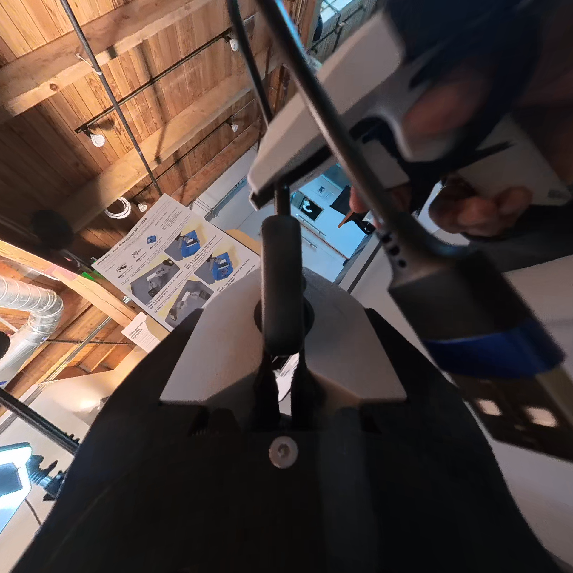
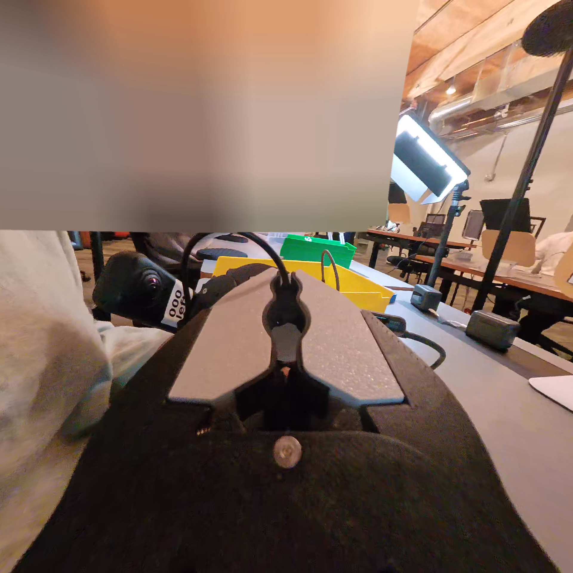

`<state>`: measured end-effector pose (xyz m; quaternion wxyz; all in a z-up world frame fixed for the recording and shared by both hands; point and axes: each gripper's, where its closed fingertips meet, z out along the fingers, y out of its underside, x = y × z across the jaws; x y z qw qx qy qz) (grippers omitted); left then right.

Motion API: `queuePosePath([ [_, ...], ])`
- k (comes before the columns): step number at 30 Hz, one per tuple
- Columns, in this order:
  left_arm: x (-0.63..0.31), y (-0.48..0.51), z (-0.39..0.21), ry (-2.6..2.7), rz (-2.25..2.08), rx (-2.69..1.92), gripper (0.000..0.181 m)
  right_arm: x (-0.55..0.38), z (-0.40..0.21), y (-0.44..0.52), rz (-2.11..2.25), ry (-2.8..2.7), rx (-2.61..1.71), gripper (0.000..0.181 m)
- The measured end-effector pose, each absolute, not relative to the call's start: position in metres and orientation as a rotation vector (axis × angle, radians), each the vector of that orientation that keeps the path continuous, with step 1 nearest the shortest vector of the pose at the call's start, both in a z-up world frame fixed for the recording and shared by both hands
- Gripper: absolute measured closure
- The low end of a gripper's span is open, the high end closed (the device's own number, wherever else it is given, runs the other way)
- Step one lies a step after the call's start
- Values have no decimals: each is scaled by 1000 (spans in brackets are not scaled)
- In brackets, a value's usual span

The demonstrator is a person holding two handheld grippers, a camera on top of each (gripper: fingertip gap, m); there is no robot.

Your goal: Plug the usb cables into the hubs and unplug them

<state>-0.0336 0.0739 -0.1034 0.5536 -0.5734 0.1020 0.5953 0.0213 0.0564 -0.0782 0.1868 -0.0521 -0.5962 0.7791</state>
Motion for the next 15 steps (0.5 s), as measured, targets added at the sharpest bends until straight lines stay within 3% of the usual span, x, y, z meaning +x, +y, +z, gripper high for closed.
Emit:
queuePosePath([
  [3, -31, 77, -107, 251, 1352, -1376, 166, 18, -81, 61, 2165, -1713, -160, 176],
  [6, -25, 79, -102, 225, 1266, -1342, 147, 14, -83, 64, 2106, -1699, -166, 176],
  [8, -23, 81, -105, 254, 1274, -1355, 161, 16, -82, 62, 2124, -1687, -165, 175],
  [15, -10, 84, -97, 270, 1251, -1297, 167, 14, -80, 65, 2296, -1687, -252, 175],
])
